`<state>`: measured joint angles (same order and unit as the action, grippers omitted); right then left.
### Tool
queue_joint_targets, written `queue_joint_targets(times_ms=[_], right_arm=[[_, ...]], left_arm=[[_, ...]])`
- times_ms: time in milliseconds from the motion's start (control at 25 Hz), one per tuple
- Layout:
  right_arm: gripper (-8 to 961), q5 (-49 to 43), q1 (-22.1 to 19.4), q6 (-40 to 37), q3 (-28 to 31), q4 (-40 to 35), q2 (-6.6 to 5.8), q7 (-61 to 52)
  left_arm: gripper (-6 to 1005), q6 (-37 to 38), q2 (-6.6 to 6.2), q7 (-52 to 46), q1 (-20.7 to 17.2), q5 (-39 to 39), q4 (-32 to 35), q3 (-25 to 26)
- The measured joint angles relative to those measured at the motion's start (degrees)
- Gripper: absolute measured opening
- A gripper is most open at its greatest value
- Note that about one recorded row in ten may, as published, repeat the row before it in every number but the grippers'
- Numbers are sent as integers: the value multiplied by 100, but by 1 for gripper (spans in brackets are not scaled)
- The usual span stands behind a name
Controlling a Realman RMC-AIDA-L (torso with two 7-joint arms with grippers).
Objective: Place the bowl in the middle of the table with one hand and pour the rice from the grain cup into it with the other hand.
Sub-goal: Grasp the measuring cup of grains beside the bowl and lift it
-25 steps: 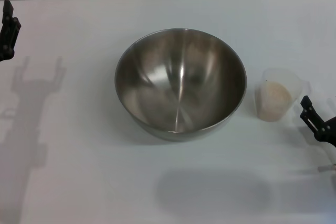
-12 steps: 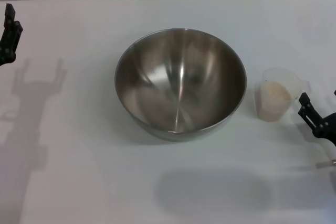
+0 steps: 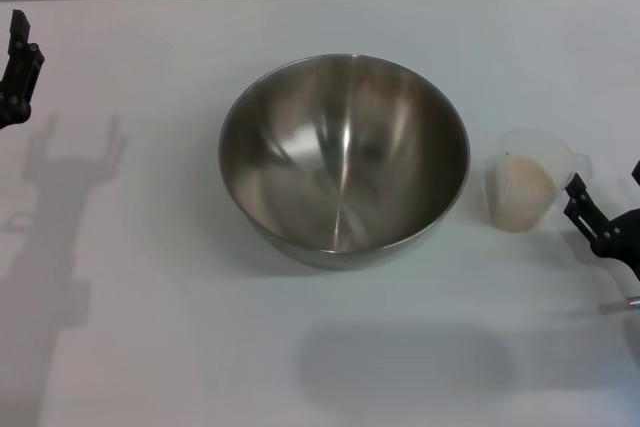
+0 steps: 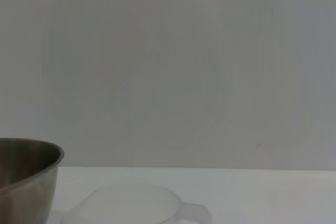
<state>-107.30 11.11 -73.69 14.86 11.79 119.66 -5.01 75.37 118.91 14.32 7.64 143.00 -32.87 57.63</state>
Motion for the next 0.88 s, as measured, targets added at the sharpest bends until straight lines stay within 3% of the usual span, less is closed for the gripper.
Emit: queue_joint_targets(times_ms=[880], right_arm=[[836,9,155,139,17,-25,-12,0]], left_arm=[[789,66,9,-33,-64,-5,29,-66]])
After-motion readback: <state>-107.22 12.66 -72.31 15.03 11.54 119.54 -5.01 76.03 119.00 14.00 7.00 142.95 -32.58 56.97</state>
